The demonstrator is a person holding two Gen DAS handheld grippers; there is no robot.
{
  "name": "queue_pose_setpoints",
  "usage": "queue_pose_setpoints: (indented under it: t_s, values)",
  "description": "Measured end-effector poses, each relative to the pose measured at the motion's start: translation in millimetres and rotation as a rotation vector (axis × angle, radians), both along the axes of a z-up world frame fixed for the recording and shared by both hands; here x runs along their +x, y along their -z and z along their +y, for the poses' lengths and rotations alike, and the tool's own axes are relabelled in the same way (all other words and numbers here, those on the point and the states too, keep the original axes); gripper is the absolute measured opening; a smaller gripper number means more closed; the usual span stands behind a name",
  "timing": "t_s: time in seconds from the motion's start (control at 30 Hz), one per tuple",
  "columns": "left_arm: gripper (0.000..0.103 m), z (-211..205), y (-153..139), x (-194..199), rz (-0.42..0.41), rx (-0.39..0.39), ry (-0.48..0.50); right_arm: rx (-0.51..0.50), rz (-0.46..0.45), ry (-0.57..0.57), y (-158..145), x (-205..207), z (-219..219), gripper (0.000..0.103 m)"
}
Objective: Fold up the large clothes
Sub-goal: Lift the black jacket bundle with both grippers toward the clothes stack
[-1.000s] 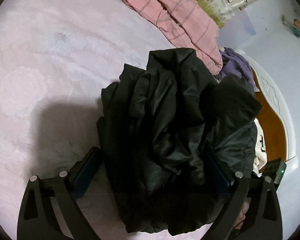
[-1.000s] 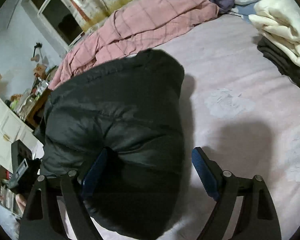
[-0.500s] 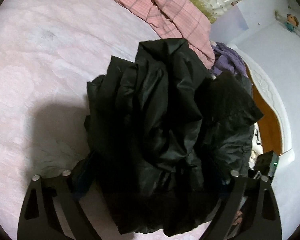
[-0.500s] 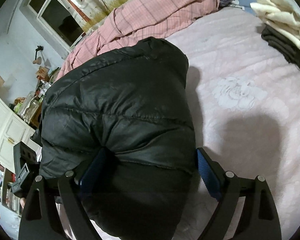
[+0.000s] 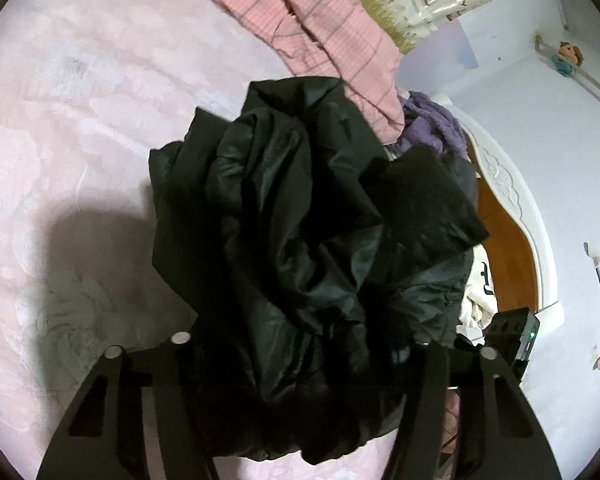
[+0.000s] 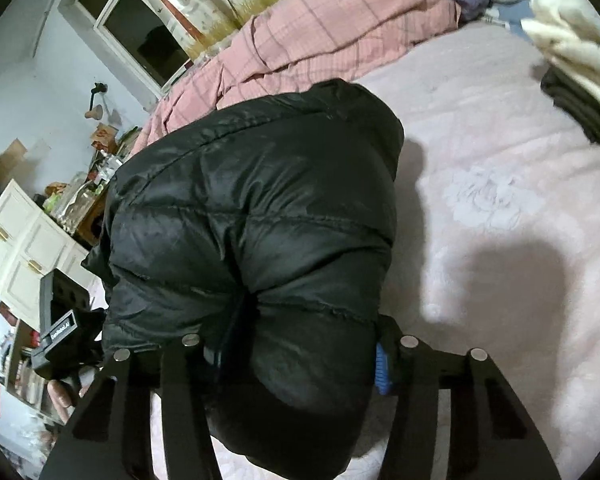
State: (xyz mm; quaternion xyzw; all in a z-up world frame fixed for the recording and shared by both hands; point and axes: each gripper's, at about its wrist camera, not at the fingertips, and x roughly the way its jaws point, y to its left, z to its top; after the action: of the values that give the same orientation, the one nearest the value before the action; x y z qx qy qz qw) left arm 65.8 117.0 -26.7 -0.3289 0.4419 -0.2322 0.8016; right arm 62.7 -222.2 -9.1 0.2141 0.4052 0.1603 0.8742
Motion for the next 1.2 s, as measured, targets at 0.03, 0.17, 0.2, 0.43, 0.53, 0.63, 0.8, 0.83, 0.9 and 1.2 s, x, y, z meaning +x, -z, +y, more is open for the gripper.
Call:
queue_pose_setpoints:
  t_s: [0.03, 0.17, 0.2, 0.43, 0.53, 0.63, 0.8, 0.83, 0.9, 1.2]
  values:
    - [0.051, -1.2, -3.0, -1.0, -0.014, 0.005, 0.002, -0.004, -0.006, 0.002, -2.0, -1.4, 0.4, 0.050]
    - [0.047, -7.5, -15.7, -7.0, -0.067, -0.009, 0.027, -0.036, -0.041, 0.003, -15.1, -8.9, -2.5, 0.048]
    - [0.047, -10.6, -19.4, -7.6, -0.081, -0.009, 0.036, -0.047, -0.052, 0.009, -20.0, -11.8, -5.2, 0.048]
    - [0.047, -56.3, -59.8, -4.0, -0.218, 0.004, 0.133, -0.094, -0.116, 0.058, -58.8, -32.1, -36.2, 0.048]
    - [0.047, -89.5, -79.5, 9.3, -0.242, -0.018, 0.192, -0.144, -0.170, 0.078, -90.0, -41.0, -59.7, 0.048]
    - [0.047, -137.6, -97.7, 23.9, -0.275, -0.037, 0.243, -0.189, -0.233, 0.117, -122.6, -51.1, -95.2, 0.049]
    - [0.047, -227.9, -130.8, 47.3, -0.353, -0.076, 0.321, -0.260, -0.285, 0.233, -161.9, -58.8, -173.3, 0.049]
    - [0.047, -250.5, -136.8, 55.8, -0.359, -0.089, 0.342, -0.272, -0.299, 0.264, -170.4, -60.5, -192.7, 0.049]
    - [0.047, -285.9, -148.6, 69.1, -0.361, -0.119, 0.370, -0.290, -0.325, 0.319, -185.2, -61.7, -223.1, 0.049]
    - [0.047, -423.9, -157.0, 114.3, -0.460, -0.139, 0.443, -0.368, -0.398, 0.534, -217.6, -58.7, -346.0, 0.050]
